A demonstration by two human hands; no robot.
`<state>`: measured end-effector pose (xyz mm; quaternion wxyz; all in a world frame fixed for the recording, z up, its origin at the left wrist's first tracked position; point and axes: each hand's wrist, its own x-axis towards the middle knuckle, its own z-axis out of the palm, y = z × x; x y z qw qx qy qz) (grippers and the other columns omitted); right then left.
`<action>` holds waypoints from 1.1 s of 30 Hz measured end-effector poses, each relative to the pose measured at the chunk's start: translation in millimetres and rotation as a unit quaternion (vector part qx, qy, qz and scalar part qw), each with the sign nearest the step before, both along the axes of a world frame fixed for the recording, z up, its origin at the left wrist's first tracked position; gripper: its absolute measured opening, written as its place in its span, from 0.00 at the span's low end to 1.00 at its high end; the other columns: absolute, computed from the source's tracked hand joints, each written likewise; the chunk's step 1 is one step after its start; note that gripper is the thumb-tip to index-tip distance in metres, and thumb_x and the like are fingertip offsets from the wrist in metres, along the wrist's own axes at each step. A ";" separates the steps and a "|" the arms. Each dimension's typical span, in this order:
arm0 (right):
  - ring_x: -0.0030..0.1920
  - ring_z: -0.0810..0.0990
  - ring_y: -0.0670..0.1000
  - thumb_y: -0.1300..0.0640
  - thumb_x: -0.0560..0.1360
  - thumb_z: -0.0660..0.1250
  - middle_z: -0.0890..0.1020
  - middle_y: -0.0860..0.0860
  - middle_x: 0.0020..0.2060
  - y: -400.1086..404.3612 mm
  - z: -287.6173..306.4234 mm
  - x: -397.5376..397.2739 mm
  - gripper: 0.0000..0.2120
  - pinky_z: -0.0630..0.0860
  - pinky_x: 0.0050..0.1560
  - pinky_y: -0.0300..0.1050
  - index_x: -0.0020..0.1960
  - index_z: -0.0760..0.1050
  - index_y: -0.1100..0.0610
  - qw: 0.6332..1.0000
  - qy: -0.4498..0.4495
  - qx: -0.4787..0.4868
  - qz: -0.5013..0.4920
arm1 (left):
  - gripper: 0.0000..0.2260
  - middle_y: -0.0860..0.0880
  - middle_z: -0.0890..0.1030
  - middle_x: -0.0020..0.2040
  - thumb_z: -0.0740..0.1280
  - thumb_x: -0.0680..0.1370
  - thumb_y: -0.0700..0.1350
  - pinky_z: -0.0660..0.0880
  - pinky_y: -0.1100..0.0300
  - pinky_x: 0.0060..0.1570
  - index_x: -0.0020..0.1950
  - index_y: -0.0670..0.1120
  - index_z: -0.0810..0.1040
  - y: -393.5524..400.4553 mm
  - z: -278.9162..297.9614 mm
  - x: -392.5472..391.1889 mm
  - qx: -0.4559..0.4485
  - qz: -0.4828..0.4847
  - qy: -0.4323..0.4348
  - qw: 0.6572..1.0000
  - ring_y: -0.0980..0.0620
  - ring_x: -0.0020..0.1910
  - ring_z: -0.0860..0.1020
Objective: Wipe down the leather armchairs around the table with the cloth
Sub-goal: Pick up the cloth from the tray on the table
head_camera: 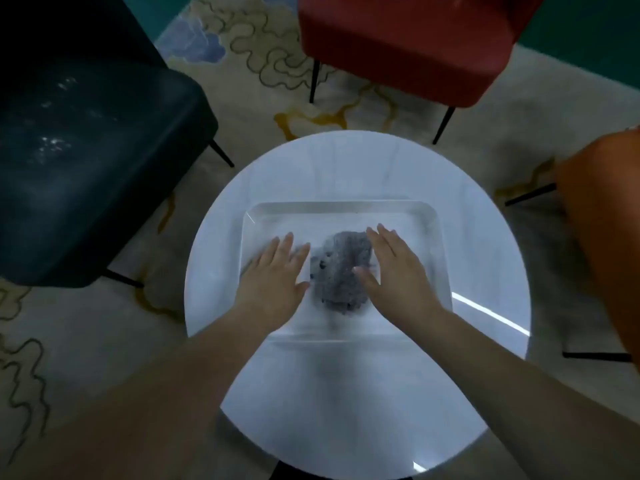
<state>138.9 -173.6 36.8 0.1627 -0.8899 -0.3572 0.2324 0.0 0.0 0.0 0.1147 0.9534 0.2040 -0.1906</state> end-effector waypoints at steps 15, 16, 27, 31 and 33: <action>0.54 0.66 0.57 0.29 0.68 0.57 0.64 0.55 0.56 45.9 -40.4 -31.7 0.36 0.72 0.53 0.52 0.72 0.58 0.43 0.977 -0.076 -0.052 -0.194 | 0.31 0.52 0.37 0.78 0.44 0.77 0.66 0.52 0.54 0.73 0.77 0.59 0.38 0.4 -34.3 -4.9 0.020 0.022 -0.055 0.998 0.51 0.77 0.40; 0.53 0.66 0.57 0.29 0.68 0.58 0.64 0.55 0.55 46.1 -42.4 -33.0 0.37 0.71 0.53 0.52 0.73 0.56 0.42 0.977 -0.081 -0.068 -0.186 | 0.32 0.52 0.37 0.78 0.44 0.77 0.66 0.52 0.54 0.73 0.77 0.58 0.39 0.4 -34.6 -5.1 0.021 0.022 -0.052 0.998 0.51 0.77 0.40; 0.50 0.75 0.57 0.51 0.72 0.67 0.76 0.57 0.53 42.7 -36.7 -15.2 0.29 0.75 0.52 0.48 0.71 0.64 0.46 0.987 0.045 0.012 -0.157 | 0.29 0.51 0.45 0.79 0.53 0.81 0.58 0.51 0.53 0.74 0.79 0.52 0.45 5.5 -14.0 -9.1 0.013 -0.003 -0.034 0.999 0.49 0.77 0.47; 0.51 0.77 0.54 0.58 0.69 0.69 0.76 0.55 0.55 33.4 -16.5 -8.0 0.28 0.75 0.51 0.43 0.68 0.68 0.47 0.976 0.108 0.094 -0.162 | 0.27 0.51 0.48 0.79 0.52 0.83 0.53 0.46 0.56 0.74 0.79 0.51 0.46 -3.8 11.5 -37.1 0.026 0.011 -0.060 0.998 0.50 0.77 0.48; 0.51 0.77 0.53 0.60 0.70 0.68 0.75 0.55 0.57 29.9 -0.7 -8.2 0.28 0.74 0.48 0.42 0.68 0.67 0.46 0.975 0.125 0.101 -0.152 | 0.26 0.52 0.50 0.79 0.52 0.83 0.53 0.47 0.57 0.74 0.79 0.51 0.49 -11.0 26.8 -56.6 0.012 0.045 -0.077 0.996 0.51 0.77 0.49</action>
